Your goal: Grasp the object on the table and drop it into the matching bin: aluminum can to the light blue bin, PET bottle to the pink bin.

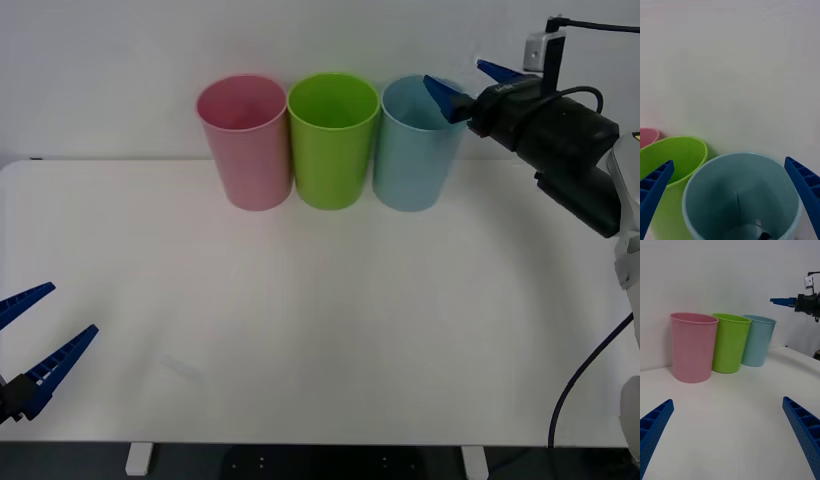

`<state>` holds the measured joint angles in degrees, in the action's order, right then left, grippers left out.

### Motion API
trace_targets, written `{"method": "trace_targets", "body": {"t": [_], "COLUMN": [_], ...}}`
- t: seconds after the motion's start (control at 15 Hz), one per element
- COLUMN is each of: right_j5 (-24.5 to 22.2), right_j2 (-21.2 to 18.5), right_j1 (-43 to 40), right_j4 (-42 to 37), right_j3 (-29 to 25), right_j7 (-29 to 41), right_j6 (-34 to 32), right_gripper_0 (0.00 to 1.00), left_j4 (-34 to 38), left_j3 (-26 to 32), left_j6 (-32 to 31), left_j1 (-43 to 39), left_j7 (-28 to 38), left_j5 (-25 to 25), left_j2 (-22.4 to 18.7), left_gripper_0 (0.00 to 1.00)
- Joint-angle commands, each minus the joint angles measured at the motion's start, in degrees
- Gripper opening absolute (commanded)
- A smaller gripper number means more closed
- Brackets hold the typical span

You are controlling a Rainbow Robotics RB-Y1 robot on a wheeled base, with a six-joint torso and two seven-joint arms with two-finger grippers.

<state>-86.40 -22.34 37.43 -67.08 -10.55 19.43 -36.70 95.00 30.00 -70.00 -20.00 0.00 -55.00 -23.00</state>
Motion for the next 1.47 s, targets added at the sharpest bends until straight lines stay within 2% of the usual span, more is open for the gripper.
{"method": "trace_targets", "body": {"t": [0.07,0.53,0.87,1.0,1.47], "right_j5": [1.2,3.8,7.5,9.1,15.1], "right_j2": [-0.3,-1.1,-1.1,-1.1,-1.1], "right_j1": [-6.3,-25.5,-38.7,-42.6,-52.5], "right_j4": [-7.2,-25.2,-34.7,-36.7,-36.7], "right_j3": [0.0,-0.5,-4.5,-6.2,-11.4], "right_j7": [0.2,-0.7,-3.1,-5.5,-21.0], "right_j6": [-1.4,-5.8,-14.5,-17.5,-27.2], "right_gripper_0": [1.0,1.0,1.0,1.0,1.0], "left_j4": [0.0,0.0,0.0,0.0,0.0], "left_j3": [0.0,0.0,0.0,0.0,0.0], "left_j6": [0.0,0.0,0.0,0.0,0.0], "left_j1": [0.0,0.0,0.0,0.0,0.0], "left_j7": [0.0,0.0,0.0,0.0,0.0], "left_j5": [0.0,0.0,0.0,0.0,0.0], "left_j2": [0.0,0.0,0.0,0.0,0.0], "left_gripper_0": [1.0,1.0,1.0,1.0,1.0]}}
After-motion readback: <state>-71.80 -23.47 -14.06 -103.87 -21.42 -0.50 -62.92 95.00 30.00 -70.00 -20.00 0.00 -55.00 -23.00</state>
